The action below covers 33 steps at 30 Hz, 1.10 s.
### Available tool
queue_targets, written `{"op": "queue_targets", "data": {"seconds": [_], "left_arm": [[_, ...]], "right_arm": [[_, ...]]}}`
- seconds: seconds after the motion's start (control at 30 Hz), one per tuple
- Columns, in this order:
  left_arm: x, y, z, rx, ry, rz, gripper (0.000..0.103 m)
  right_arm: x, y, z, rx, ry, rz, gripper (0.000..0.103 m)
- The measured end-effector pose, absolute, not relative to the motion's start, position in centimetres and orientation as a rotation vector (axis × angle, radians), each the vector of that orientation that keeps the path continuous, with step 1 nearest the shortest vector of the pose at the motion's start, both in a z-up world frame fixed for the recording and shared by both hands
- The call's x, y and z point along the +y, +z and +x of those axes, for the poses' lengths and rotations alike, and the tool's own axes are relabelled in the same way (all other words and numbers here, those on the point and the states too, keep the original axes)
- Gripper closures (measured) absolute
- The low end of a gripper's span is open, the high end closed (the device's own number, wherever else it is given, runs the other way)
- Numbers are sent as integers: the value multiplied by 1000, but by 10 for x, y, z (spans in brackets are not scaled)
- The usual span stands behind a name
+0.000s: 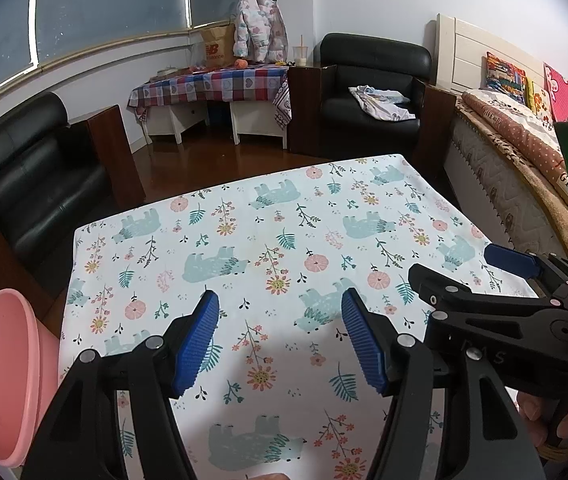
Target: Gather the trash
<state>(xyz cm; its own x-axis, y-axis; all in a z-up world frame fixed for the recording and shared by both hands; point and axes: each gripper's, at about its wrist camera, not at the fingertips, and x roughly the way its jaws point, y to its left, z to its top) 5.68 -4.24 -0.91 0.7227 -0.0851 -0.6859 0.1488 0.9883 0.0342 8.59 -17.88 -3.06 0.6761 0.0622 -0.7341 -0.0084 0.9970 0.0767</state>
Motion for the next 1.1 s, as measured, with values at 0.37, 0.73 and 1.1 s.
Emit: {"op": "queue_targets", "data": {"seconds": [0.37, 0.73, 1.1], "left_arm": [[-41, -9, 57, 754, -122, 88, 40], [-42, -8, 56, 754, -122, 87, 40], [-41, -8, 56, 754, -124, 86, 40]], "right_arm": [[-178, -32, 87, 833, 41, 68, 12], [-176, -33, 86, 832, 41, 66, 12], [-176, -33, 86, 834, 41, 68, 12]]}}
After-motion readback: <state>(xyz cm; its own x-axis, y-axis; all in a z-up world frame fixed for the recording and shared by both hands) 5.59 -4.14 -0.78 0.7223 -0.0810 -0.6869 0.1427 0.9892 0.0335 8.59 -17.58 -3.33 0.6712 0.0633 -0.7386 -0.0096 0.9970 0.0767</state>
